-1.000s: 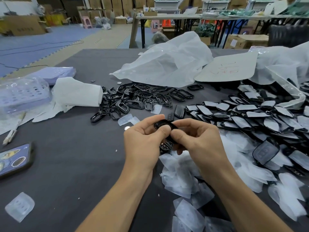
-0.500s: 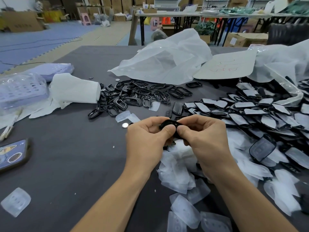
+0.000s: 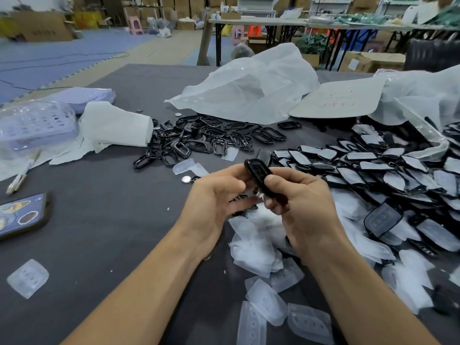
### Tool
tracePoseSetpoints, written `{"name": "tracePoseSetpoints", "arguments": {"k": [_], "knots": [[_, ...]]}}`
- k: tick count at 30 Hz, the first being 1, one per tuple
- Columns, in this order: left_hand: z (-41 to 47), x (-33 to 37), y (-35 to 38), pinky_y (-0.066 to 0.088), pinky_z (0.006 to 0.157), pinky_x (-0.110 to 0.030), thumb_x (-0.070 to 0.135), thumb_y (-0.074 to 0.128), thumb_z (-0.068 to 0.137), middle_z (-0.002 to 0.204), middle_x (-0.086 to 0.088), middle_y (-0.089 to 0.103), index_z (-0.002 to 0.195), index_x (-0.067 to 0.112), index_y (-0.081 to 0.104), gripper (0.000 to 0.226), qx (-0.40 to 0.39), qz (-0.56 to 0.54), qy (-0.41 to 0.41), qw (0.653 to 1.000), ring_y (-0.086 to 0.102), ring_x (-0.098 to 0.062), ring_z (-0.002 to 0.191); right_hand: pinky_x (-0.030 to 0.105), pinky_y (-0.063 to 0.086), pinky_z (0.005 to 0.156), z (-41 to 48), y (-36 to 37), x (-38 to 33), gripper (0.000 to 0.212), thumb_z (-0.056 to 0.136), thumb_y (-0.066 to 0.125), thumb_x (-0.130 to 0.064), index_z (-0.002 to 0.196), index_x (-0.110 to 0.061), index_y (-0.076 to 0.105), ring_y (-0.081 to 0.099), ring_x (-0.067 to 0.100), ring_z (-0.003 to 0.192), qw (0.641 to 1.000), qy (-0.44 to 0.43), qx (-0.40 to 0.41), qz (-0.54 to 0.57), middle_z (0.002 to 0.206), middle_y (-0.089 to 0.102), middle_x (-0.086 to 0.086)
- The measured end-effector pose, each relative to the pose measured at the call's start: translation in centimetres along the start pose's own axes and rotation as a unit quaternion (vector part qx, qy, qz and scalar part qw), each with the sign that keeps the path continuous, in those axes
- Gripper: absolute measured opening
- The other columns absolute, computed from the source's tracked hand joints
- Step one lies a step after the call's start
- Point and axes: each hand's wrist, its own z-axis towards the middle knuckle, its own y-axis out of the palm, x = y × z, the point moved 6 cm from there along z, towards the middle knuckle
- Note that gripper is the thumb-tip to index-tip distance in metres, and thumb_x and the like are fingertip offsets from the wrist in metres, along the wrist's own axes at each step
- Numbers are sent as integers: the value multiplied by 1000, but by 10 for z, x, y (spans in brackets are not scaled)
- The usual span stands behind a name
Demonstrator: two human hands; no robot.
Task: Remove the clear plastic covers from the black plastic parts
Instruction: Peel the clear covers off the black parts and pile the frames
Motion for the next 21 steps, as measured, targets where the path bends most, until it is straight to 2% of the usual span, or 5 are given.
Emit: {"name": "tracePoseSetpoints", "arguments": {"k": [3,9,14,17,21], "knots": [[0,0,2,59,96,-37,7,57,78,122,-13,75,120,7,75,46,-6,31,5,999,73,-28,108,21,37,40,1,-3,-2,15,90,64,12,85,1,73,51,17,42,1000,-15,18,10,63,66,13],[1,-4,-4,60,69,-24,10,67,96,92,-14,79,96,14,83,16,90,71,16,993,73,-24,73,25,47,43,-5,-1,-10,23,87,74,2,75,-18,79,63,23,48,978,-145,16,-148,64,72,9],[2,-3,-20,61,70,-31,5,69,95,83,-5,79,81,14,81,20,224,117,56,966,73,-20,73,33,57,52,-9,3,-9,13,89,76,-13,81,-23,76,70,17,54,950,-182,34,-250,67,74,-4],[1,2,-34,62,63,-27,0,66,95,82,-6,80,83,10,76,19,283,58,53,956,75,-18,70,25,56,63,-10,-5,-22,12,89,74,-21,79,-28,75,67,5,62,891,-234,86,-379,69,71,-18],[2,7,-50,57,54,-24,-3,63,93,76,-8,76,75,10,76,25,314,46,46,947,69,-17,60,14,45,69,-14,9,-23,8,81,77,-31,74,-31,77,61,3,81,828,-232,-36,-510,69,69,-16]]}}
